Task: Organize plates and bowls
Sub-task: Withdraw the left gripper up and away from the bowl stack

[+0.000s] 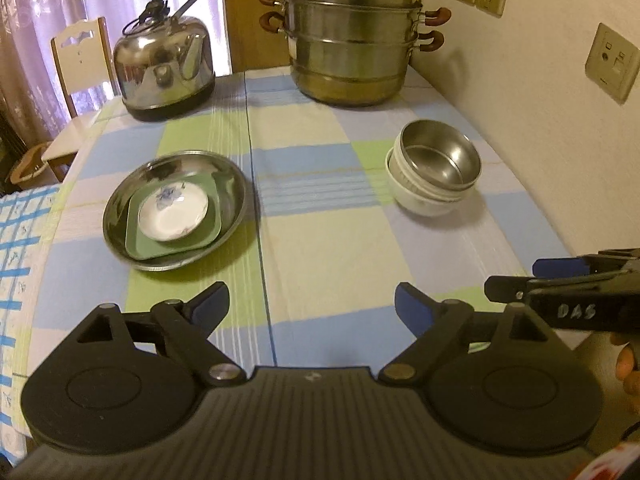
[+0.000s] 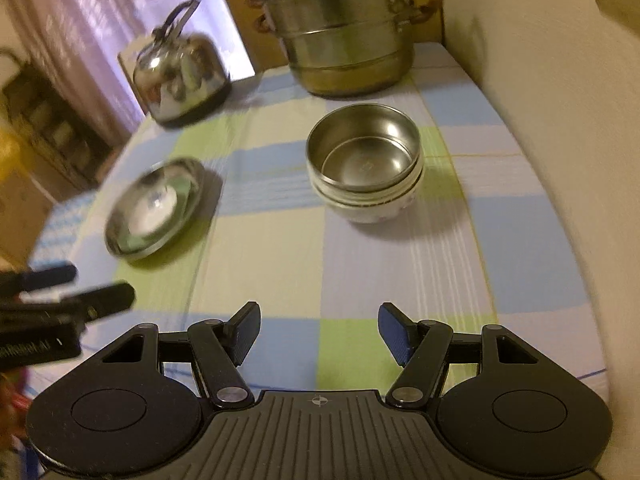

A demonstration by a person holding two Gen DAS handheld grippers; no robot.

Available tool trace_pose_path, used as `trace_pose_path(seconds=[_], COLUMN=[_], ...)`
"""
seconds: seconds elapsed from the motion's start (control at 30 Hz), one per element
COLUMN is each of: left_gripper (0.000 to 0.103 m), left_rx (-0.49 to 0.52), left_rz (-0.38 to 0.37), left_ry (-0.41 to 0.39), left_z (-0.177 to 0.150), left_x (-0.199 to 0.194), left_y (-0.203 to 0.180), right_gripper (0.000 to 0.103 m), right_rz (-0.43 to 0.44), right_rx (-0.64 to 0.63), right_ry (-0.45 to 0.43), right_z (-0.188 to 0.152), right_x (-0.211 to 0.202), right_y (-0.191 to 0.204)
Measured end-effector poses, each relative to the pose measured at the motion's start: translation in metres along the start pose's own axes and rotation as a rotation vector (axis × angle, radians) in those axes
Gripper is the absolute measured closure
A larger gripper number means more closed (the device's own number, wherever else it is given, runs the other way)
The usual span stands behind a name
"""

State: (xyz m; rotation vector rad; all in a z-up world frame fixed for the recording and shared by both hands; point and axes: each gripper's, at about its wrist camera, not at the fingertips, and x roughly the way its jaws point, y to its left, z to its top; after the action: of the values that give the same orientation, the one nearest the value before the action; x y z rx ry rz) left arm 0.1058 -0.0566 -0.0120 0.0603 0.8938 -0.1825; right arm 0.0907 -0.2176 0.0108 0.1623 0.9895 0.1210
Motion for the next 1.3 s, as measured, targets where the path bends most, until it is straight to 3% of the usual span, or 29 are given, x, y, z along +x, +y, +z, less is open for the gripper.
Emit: trace_pose_path(seconds=[0.1,0.5,0.8,1.1,1.3], left_gripper=[0.014,0.014,0.014,0.015,0.015], left_rx=[-0.002,-0.004,0.001,-0.006,-0.03], left_rz=[-0.01,-0.039,-0.047,-0.058,-0.074], left_ry=[0.009,0.04,0.055,0.078,0.071], left_z=[-0.008,-0.031,-0.046,-0.046,-0.031], left_x=[-0.006,-0.02,-0.026,-0.021,-0.007], left_y=[0.009,0.035,0.048,0.052,0.048], right_gripper=[0.038,0.038,0.038,0.038,0.038], right_rz=[-0.042,0.003,-0.007,-0.023,-0.037], right_rx=[-0.041,0.061,0.089,0.114,0.121], right_ry=[0.004,0.062,0.059,0.062,0.058], right_z=[-0.012,-0.037,-0.05,-0.054,-0.039], right_x=[-0.001,-0.002,-0.004,-0.003,0.003], right_y=[0.018,0.043,0.057,0.054,0.037])
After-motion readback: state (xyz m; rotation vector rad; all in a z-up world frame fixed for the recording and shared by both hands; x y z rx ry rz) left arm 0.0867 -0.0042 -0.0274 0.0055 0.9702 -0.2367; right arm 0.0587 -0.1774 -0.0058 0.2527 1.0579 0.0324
